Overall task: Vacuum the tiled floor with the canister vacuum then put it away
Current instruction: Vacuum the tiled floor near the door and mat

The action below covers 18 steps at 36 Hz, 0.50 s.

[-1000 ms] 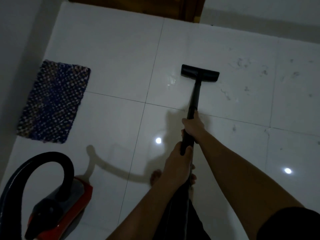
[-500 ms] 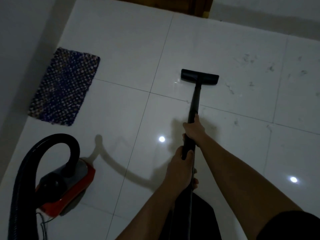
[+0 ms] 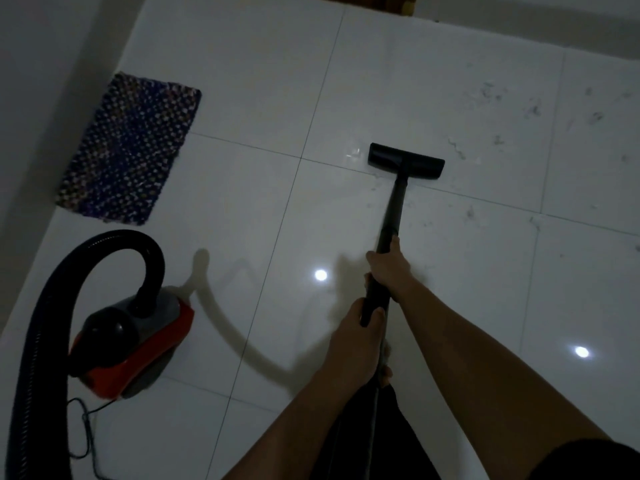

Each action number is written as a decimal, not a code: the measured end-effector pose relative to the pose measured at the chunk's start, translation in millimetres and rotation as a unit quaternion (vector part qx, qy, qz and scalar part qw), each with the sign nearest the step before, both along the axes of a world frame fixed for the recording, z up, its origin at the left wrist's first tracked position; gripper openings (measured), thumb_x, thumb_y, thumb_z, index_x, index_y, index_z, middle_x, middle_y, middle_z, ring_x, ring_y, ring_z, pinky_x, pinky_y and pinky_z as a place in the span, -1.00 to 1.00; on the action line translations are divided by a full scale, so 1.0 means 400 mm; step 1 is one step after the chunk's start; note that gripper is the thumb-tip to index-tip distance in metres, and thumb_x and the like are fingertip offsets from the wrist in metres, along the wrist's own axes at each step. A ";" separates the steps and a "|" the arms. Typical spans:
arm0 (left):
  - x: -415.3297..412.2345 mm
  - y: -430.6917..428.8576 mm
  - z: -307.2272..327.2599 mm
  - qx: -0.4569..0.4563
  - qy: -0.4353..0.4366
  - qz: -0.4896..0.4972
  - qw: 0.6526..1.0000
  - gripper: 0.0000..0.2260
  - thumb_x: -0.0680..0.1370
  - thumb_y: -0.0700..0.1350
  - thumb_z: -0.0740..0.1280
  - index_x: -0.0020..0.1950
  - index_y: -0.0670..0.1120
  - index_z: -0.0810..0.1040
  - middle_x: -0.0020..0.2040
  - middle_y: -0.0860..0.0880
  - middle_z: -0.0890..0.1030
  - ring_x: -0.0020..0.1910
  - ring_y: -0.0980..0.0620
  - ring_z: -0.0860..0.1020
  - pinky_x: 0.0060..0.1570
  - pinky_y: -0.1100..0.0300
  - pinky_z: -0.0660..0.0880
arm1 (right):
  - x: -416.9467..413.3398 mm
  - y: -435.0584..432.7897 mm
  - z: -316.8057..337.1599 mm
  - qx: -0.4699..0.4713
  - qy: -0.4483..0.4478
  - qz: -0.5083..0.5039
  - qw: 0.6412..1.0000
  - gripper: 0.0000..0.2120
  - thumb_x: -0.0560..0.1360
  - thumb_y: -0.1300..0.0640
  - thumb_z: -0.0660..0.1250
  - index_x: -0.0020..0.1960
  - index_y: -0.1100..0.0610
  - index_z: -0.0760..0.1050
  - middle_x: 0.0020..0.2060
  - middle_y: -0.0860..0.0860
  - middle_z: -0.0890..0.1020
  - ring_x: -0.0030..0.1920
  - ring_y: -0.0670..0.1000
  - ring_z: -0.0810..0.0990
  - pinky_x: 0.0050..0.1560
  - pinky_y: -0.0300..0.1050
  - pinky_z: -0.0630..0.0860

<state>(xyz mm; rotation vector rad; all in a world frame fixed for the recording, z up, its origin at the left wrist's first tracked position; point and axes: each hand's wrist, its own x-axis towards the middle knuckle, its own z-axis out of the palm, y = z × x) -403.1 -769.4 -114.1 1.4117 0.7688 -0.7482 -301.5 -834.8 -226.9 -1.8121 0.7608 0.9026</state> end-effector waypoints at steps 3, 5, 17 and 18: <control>-0.041 -0.019 -0.004 0.015 0.006 0.011 1.000 -0.90 0.63 -0.03 0.12 0.11 0.07 0.38 -0.35 -0.09 0.47 -0.65 0.13 0.40 -0.63 0.33 0.39 | -0.040 -0.013 -0.001 0.003 0.001 0.014 1.000 -0.26 0.55 0.17 0.19 0.56 -0.10 -0.17 0.01 0.25 0.58 -0.36 0.09 0.55 -0.08 0.09 0.63; -0.064 -0.034 -0.003 0.020 0.003 0.015 1.000 -0.90 0.63 -0.04 0.12 0.10 0.06 0.39 -0.35 -0.09 0.47 -0.64 0.13 0.40 -0.64 0.33 0.39 | -0.064 -0.024 0.003 0.013 0.005 0.013 1.000 -0.25 0.55 0.19 0.19 0.56 -0.10 -0.17 -0.16 0.18 0.56 -0.39 0.07 0.54 -0.20 0.02 0.62; -0.168 -0.109 0.032 -0.003 0.008 0.033 0.999 -0.89 0.62 -0.01 0.13 -0.02 0.18 0.41 -0.41 -0.07 0.48 -0.63 0.07 0.41 -0.59 0.26 0.42 | -0.160 -0.092 0.035 0.019 0.023 0.035 0.999 -0.26 0.57 0.19 0.18 0.57 -0.09 -0.18 0.16 0.25 0.51 -0.41 0.00 0.52 -0.51 -0.22 0.45; -0.173 -0.114 0.035 -0.003 0.011 0.037 0.999 -0.89 0.62 -0.01 0.13 -0.02 0.18 0.42 -0.40 -0.08 0.47 -0.63 0.06 0.41 -0.59 0.27 0.42 | -0.166 -0.096 0.035 0.018 0.023 0.038 0.999 -0.26 0.57 0.19 0.18 0.57 -0.08 -0.18 0.16 0.25 0.51 -0.41 0.00 0.52 -0.50 -0.21 0.45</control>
